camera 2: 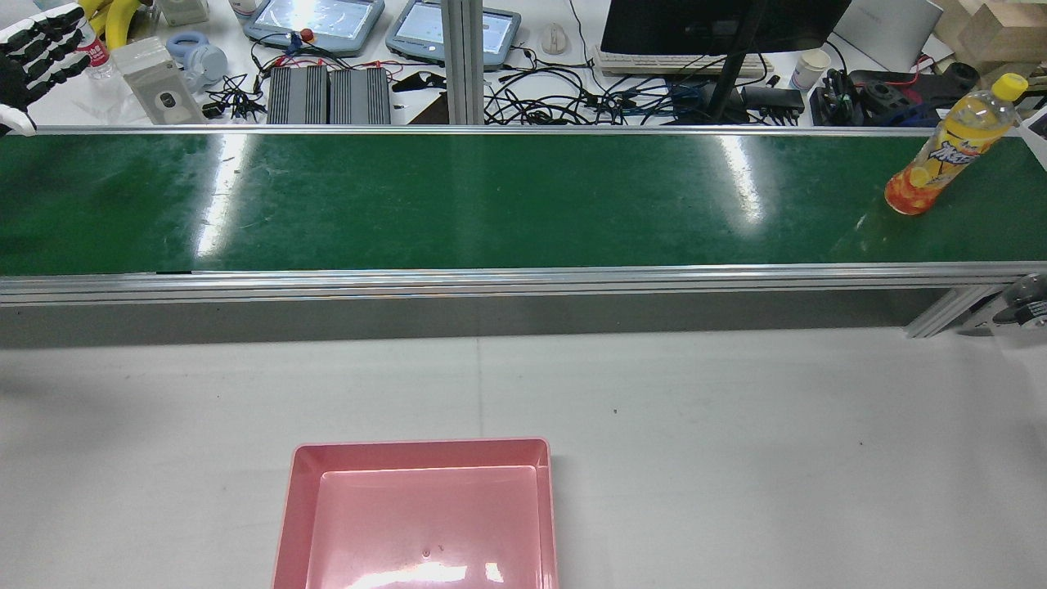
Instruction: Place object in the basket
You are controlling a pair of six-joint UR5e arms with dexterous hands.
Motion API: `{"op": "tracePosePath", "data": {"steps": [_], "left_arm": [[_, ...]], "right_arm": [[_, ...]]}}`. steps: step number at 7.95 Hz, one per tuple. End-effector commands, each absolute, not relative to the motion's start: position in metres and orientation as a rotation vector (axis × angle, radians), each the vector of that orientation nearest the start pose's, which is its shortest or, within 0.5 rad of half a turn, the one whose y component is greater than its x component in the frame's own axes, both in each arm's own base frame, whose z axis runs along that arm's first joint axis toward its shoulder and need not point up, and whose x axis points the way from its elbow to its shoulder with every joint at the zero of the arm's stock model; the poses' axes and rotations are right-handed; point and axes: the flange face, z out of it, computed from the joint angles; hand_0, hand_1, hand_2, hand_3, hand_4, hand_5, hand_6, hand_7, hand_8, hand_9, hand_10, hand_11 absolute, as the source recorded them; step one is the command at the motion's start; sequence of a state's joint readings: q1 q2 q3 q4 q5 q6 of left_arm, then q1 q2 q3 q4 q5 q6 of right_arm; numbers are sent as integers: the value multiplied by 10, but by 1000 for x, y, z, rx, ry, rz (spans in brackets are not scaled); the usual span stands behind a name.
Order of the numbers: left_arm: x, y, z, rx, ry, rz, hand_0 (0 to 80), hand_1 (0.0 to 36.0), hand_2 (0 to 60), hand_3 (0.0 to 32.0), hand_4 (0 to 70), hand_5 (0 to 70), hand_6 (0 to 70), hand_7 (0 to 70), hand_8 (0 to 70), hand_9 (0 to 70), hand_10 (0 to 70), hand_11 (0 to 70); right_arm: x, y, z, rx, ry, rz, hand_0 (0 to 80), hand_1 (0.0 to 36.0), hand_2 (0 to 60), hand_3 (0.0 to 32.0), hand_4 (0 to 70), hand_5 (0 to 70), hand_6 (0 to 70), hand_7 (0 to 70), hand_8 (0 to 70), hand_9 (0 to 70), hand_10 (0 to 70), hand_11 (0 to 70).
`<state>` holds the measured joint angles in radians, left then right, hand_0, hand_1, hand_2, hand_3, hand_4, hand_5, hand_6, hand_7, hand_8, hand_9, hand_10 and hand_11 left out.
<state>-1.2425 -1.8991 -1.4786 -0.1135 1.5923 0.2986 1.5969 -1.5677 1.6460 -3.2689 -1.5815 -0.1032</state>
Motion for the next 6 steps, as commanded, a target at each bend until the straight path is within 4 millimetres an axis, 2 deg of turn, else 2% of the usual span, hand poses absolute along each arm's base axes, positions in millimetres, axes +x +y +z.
{"op": "tracePosePath", "data": {"steps": [1, 6], "left_arm": [[84, -654, 533, -51, 2307, -1530, 584, 61, 0, 0, 73, 93, 0, 0, 5, 5, 33, 65], [84, -654, 533, -53, 2307, -1531, 585, 63, 0, 0, 74, 93, 0, 0, 6, 6, 26, 55]], "right_arm": [[145, -483, 661, -130, 2207, -2320, 0, 0, 0, 0, 0, 0, 0, 0, 0, 0, 0, 0], [145, -483, 662, -131, 2206, -2322, 0, 0, 0, 0, 0, 0, 0, 0, 0, 0, 0, 0]]}}
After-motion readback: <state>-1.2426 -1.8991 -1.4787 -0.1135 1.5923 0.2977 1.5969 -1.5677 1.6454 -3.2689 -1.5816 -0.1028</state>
